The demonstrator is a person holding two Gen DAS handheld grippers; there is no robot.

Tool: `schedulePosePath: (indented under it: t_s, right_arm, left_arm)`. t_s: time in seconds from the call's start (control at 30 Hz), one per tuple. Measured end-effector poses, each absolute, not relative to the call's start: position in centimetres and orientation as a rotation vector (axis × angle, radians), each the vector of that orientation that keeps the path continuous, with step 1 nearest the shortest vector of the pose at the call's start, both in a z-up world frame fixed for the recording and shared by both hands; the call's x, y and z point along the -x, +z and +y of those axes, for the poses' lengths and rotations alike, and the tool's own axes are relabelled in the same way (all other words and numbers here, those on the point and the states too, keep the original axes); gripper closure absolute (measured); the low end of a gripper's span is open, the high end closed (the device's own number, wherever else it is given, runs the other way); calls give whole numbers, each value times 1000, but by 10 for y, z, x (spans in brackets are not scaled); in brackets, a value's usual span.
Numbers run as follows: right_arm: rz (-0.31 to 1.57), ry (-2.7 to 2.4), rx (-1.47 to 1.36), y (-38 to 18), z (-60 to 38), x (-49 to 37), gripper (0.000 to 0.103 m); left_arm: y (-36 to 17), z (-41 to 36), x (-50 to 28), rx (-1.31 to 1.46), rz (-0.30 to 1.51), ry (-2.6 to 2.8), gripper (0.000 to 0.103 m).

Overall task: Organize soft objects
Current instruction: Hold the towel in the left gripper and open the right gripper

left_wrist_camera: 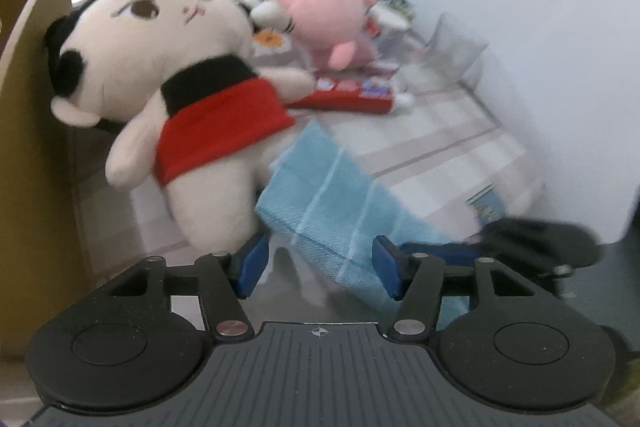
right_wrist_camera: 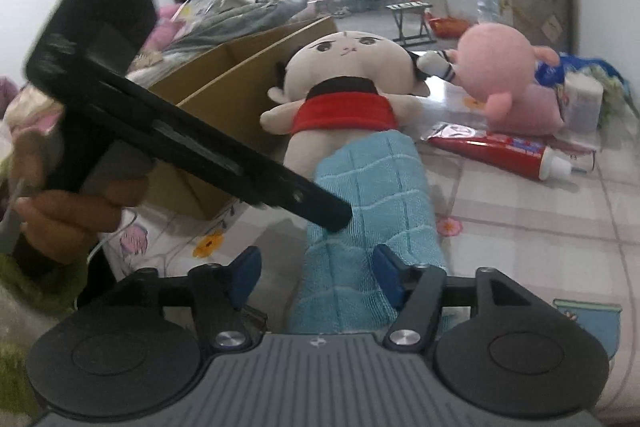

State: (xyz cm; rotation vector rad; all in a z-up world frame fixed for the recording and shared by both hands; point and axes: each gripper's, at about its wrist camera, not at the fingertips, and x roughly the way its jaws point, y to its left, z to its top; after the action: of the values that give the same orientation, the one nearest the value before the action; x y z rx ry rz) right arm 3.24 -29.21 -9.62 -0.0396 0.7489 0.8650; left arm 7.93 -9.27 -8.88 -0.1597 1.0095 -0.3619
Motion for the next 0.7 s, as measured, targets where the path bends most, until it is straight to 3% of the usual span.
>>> schedulePosePath:
  t_s: [0.3,0.6,0.7]
  right_arm:
    - [710,828,-77,-77,-334,-40,47]
    - [758,758,165,-102,-283,-44,46]
    - [790,708,171,-114,-277,-48,51]
  left_arm:
    - [-103,-88,-83,174,1045,-354,49]
    - [-106,-82,-87,231,1080,-362,49]
    - [-106,-81,-87,237,1077,-371,49]
